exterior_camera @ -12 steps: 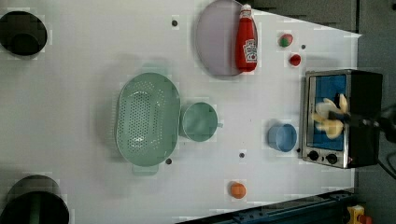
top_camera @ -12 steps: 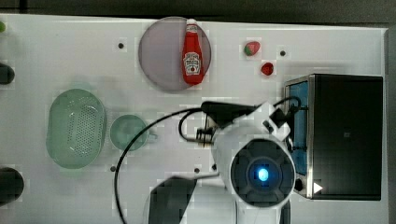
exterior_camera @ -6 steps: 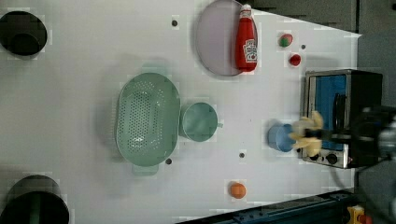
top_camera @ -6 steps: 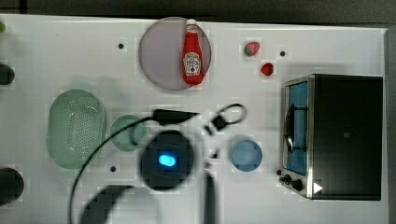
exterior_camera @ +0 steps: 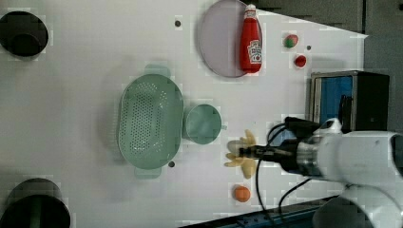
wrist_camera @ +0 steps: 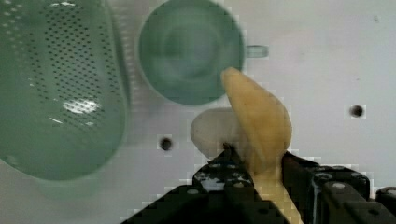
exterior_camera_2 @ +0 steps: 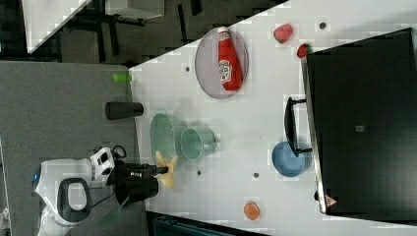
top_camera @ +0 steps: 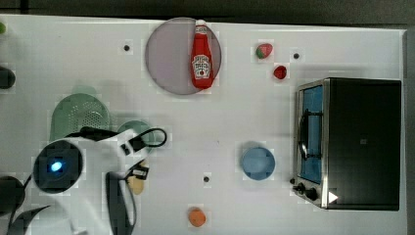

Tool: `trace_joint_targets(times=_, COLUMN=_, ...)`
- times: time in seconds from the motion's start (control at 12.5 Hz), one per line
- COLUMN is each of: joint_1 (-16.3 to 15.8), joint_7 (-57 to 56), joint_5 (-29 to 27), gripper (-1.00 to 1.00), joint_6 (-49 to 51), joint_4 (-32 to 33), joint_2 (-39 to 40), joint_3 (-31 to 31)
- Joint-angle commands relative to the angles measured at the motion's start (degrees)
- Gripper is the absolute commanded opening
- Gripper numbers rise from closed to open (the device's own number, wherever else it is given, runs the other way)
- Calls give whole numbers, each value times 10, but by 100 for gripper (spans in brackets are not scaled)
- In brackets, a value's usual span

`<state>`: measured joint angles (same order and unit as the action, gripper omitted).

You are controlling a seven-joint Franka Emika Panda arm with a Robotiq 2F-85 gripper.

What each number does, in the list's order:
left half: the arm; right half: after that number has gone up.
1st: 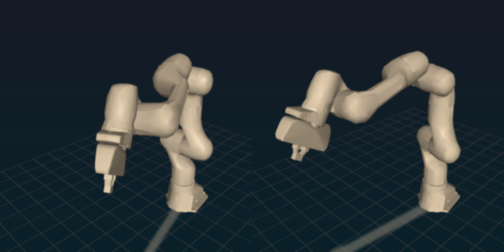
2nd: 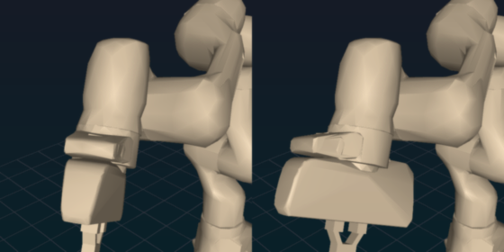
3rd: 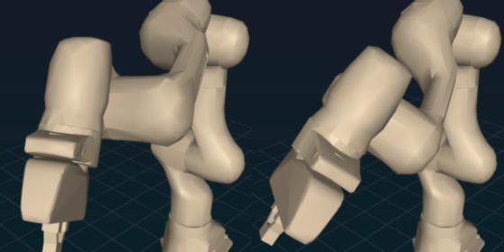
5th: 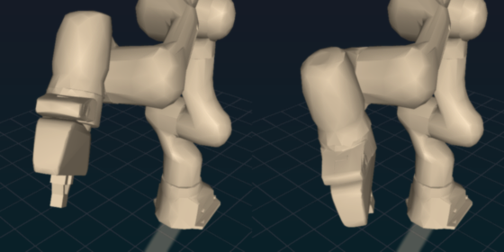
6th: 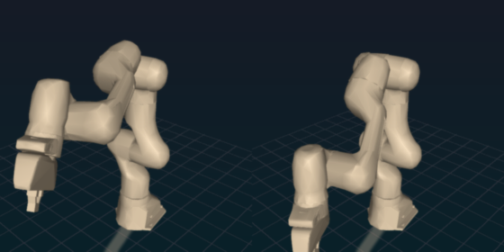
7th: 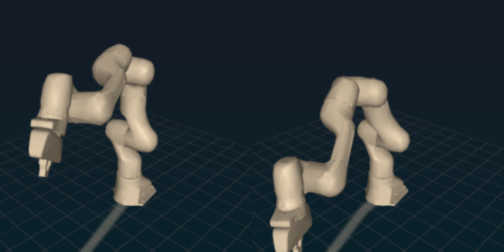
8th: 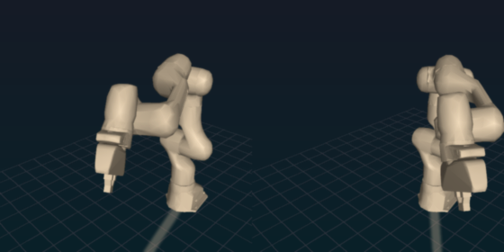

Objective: Pick Banana and place it in mug.

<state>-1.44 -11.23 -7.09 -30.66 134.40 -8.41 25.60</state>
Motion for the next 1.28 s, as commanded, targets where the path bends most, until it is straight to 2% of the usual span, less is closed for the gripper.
trace_joint_targets(times=0.08, joint_1=-2, joint_7=70, joint_5=-9, gripper=-46, joint_6=-64, joint_4=4, joint_2=38, joint_3=-12)
trace_joint_targets(times=0.56, joint_1=-2, joint_7=72, joint_5=-4, gripper=-46, joint_6=-223, joint_4=8, joint_2=177, joint_3=-1)
trace_joint_targets(times=0.64, joint_1=-2, joint_7=82, joint_5=-4, gripper=-38, joint_6=-233, joint_4=8, joint_2=192, joint_3=-1)
trace_joint_targets(times=0.8, joint_1=-2, joint_7=107, joint_5=-1, gripper=7, joint_6=-262, joint_4=8, joint_2=205, joint_3=-6)
trace_joint_targets(times=0.88, joint_1=-2, joint_7=128, joint_5=-1, gripper=42, joint_6=-266, joint_4=6, joint_2=200, joint_3=-7)
trace_joint_targets(times=1.04, joint_1=-2, joint_7=137, joint_5=-1, gripper=87, joint_6=-253, joint_4=4, joint_2=179, joint_3=-6)
trace_joint_targets(times=1.12, joint_1=-2, joint_7=137, joint_5=-1, gripper=100, joint_6=-242, joint_4=4, joint_2=164, joint_3=-5)
trace_joint_targets(times=1.28, joint_1=-1, joint_7=137, joint_5=-3, gripper=100, joint_6=-233, joint_4=1, joint_2=124, joint_3=-6)
